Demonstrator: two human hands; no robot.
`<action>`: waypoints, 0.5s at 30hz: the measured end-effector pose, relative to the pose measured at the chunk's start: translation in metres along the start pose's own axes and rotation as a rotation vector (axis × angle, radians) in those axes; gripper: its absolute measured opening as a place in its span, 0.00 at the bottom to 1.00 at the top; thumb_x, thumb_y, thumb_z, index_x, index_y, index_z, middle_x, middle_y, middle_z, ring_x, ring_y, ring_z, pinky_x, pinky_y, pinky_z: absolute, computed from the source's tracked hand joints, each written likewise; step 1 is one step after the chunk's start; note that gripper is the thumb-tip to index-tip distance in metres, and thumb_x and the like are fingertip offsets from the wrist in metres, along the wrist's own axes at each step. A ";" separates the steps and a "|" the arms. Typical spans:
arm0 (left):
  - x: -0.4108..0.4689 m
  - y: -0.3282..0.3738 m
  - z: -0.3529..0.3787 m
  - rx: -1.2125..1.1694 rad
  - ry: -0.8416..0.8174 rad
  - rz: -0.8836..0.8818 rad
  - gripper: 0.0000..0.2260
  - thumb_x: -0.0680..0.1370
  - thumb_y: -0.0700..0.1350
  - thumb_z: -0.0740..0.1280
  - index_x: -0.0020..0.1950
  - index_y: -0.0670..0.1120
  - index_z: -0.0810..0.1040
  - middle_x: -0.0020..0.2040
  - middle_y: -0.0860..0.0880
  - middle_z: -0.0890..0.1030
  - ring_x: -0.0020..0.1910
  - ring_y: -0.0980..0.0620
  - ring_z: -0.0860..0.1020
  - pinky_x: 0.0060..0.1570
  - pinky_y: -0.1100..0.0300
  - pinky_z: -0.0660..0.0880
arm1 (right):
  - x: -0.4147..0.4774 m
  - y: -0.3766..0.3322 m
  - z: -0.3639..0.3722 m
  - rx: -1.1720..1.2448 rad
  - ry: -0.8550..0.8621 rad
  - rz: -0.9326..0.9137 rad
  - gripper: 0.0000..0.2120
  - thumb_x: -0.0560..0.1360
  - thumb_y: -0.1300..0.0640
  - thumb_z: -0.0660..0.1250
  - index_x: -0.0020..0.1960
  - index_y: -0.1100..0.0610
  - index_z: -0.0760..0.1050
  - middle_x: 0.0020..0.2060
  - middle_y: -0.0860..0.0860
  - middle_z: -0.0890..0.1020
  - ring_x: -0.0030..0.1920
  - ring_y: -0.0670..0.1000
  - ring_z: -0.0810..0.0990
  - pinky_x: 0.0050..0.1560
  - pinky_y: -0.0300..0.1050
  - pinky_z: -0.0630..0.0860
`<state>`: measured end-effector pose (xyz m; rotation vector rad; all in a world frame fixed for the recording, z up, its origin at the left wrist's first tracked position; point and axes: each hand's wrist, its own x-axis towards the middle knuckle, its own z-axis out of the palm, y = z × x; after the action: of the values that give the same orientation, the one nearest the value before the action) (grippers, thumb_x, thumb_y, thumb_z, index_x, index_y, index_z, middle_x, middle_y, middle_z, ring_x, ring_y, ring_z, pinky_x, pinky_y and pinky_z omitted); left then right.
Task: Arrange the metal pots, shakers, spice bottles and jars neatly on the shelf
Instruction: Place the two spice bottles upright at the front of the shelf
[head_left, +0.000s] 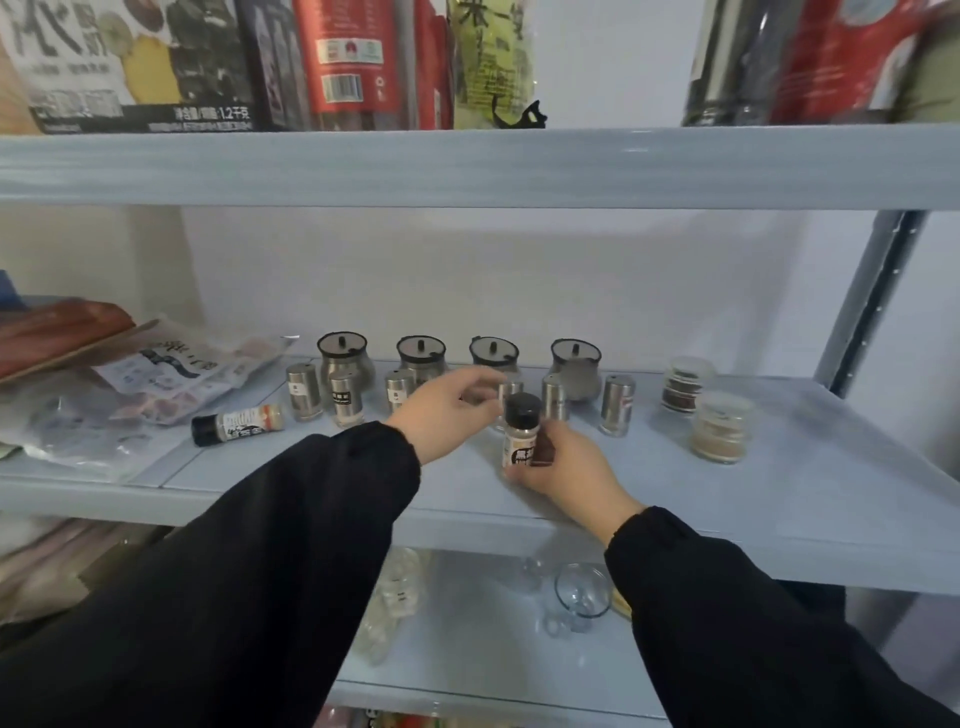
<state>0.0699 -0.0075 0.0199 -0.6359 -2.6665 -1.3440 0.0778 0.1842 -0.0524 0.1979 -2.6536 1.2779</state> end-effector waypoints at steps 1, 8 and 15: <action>0.004 0.007 0.006 0.007 -0.019 0.013 0.12 0.78 0.47 0.68 0.60 0.58 0.78 0.56 0.57 0.81 0.49 0.64 0.78 0.54 0.62 0.73 | 0.000 0.001 0.001 -0.004 0.002 0.002 0.19 0.66 0.49 0.79 0.53 0.47 0.75 0.48 0.45 0.84 0.49 0.47 0.82 0.53 0.47 0.78; 0.017 0.009 0.020 0.094 -0.034 0.023 0.12 0.77 0.46 0.68 0.59 0.56 0.80 0.56 0.61 0.80 0.44 0.68 0.76 0.53 0.63 0.72 | 0.004 0.001 0.007 -0.058 0.015 0.016 0.21 0.65 0.45 0.78 0.54 0.51 0.78 0.46 0.45 0.84 0.48 0.47 0.82 0.52 0.49 0.79; 0.015 0.000 0.022 0.006 -0.022 -0.006 0.13 0.77 0.46 0.67 0.59 0.59 0.80 0.55 0.66 0.78 0.46 0.66 0.77 0.57 0.58 0.75 | 0.007 0.005 0.010 -0.056 0.016 0.026 0.20 0.66 0.47 0.78 0.53 0.52 0.78 0.45 0.46 0.84 0.48 0.49 0.83 0.53 0.52 0.79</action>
<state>0.0586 0.0148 0.0106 -0.6462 -2.6904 -1.3369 0.0685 0.1789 -0.0604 0.1454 -2.6830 1.2060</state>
